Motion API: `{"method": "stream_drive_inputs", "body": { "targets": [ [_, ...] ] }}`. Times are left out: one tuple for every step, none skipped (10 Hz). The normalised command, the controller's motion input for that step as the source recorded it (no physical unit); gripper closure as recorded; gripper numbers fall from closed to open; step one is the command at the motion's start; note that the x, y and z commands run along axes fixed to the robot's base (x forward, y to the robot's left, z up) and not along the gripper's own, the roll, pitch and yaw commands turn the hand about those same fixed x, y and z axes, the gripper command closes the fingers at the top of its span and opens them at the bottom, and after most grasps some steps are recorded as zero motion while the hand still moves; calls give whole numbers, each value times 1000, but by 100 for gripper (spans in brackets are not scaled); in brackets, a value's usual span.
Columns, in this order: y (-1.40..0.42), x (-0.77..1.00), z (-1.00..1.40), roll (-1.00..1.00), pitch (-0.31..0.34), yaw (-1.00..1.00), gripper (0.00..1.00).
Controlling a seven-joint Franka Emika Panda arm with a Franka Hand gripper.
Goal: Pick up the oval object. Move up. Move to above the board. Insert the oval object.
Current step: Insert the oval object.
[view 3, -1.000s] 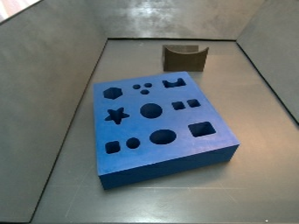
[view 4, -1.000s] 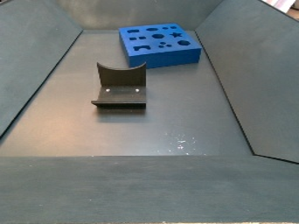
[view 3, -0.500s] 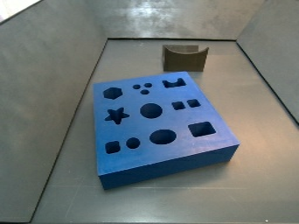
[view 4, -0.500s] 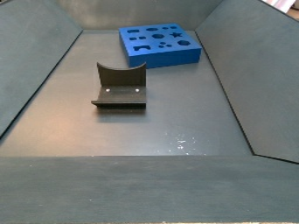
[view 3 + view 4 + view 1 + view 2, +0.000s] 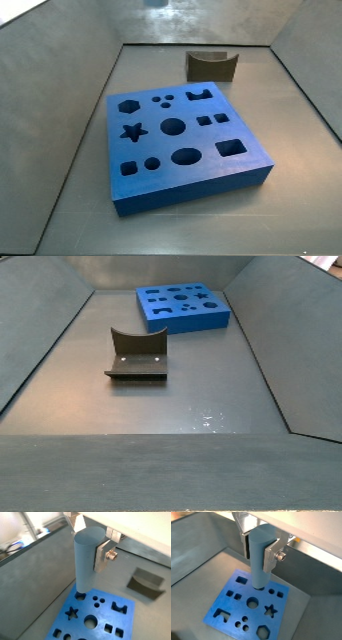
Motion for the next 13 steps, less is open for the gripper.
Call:
{"method": "stream_drive_inputs", "body": {
  "targets": [
    [0, 0, -323, 0, 0, -1000, 100],
    [0, 0, -329, 0, 0, -1000, 100],
    [0, 0, -340, 0, 0, -1000, 100],
    [0, 0, -377, 0, 0, -1000, 100],
    [0, 0, -391, 0, 0, -1000, 100],
    [0, 0, -397, 0, 0, -1000, 100],
    [-91, 0, -446, 0, 0, -1000, 100],
    [-449, 0, -406, 0, -66, -771, 100],
    [-811, 111, -329, -1, -111, 0, 100],
    [-874, 154, -374, -50, -64, 0, 100],
    [-889, 286, -374, -59, -46, -6, 100],
    [-646, 311, -474, -6, -109, -263, 100],
    [-351, -11, -463, 0, -131, -809, 100]
  ]
}}
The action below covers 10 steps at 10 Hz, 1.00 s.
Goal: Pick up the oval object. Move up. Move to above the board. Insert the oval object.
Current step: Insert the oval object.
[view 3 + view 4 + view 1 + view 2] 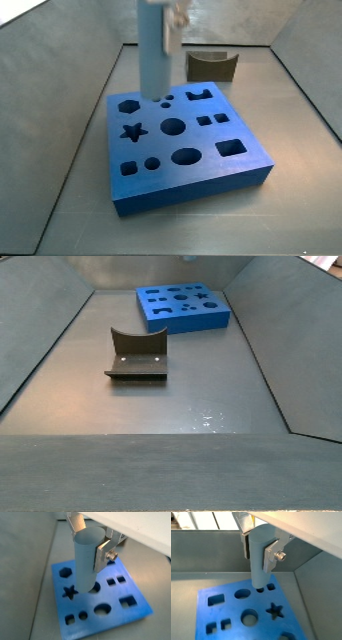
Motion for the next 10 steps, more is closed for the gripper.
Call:
{"method": "stream_drive_inputs", "body": {
  "targets": [
    [-223, -9, -509, 0, -139, -909, 100],
    [-171, 0, -506, 0, -130, -937, 100],
    [-131, 0, -486, -9, -124, -954, 100],
    [-74, 597, -69, -91, 0, -454, 100],
    [-89, 0, -157, 0, 0, 0, 100],
    [-97, 414, -171, 0, 0, -620, 100],
    [0, 211, -166, 0, 0, -837, 100],
    [0, 260, -126, 0, 0, -817, 100],
    [111, 331, -129, 0, 0, -777, 100],
    [51, 231, -80, 0, 0, -583, 100]
  ]
}}
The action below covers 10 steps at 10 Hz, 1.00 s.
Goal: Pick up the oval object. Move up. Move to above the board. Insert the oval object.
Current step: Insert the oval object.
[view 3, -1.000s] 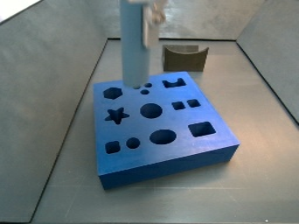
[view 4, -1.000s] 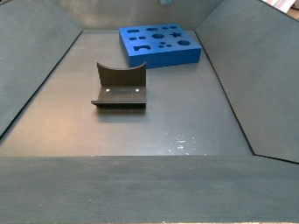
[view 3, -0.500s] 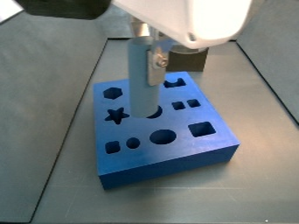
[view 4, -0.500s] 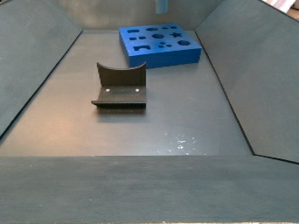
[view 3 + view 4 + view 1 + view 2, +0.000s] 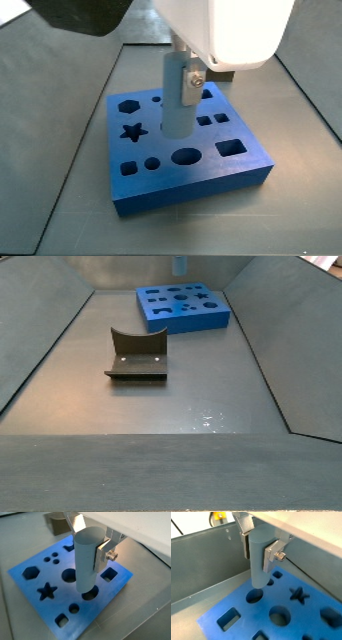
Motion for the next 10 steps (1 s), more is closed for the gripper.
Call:
{"method": "stream_drive_inputs", "body": {
  "targets": [
    [0, 97, 0, 0, 0, -277, 100],
    [0, -29, -11, 16, -1, 0, 100],
    [-117, -60, -497, 123, -130, 0, 100],
    [-114, 0, -711, 196, -180, -43, 100],
    [-14, 0, -737, 137, -206, -63, 100],
    [0, 60, -591, 30, -190, -46, 100],
    [0, 426, -289, -13, -61, -91, 100],
    [0, 460, -189, -13, 0, -149, 100],
    [0, 163, -131, 0, 0, -103, 100],
    [0, 0, -134, 0, -3, -49, 100]
  ]
}}
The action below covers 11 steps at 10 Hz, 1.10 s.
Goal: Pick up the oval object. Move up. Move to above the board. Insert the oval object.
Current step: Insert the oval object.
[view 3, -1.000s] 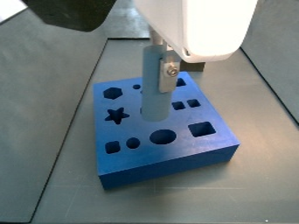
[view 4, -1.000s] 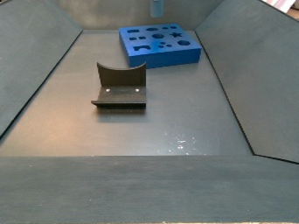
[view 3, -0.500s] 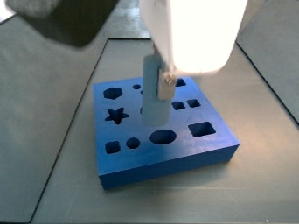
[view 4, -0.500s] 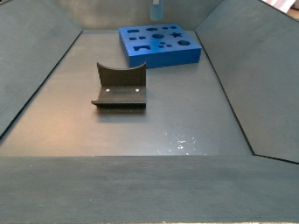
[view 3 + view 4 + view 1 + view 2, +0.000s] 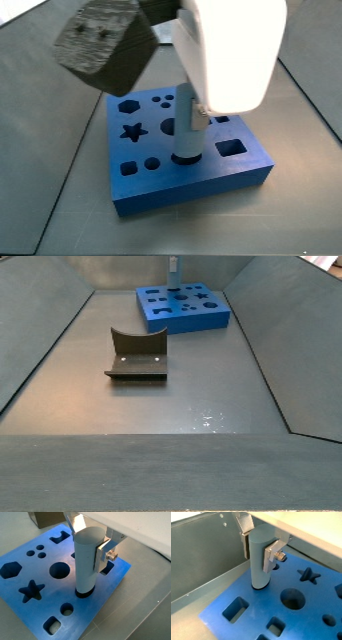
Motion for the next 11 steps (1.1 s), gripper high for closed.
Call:
{"method": "stream_drive_inputs", "body": {
  "targets": [
    [0, -37, -326, 80, -44, -57, 100],
    [-14, -120, -391, 116, -89, -40, 100],
    [0, 0, 0, 0, 0, -9, 100],
    [0, -17, 0, 0, 0, 0, 100],
    [-220, -17, -71, 91, -7, 0, 100],
    [-171, 0, -17, 33, -13, 0, 100],
    [23, 49, 0, 0, 0, 0, 100],
    [49, 126, -34, 0, 0, -66, 100],
    [0, 149, -34, 0, 0, -71, 100],
    [0, 86, -40, 0, 0, -77, 100],
    [0, 0, -37, 0, 0, 0, 100]
  ]
}}
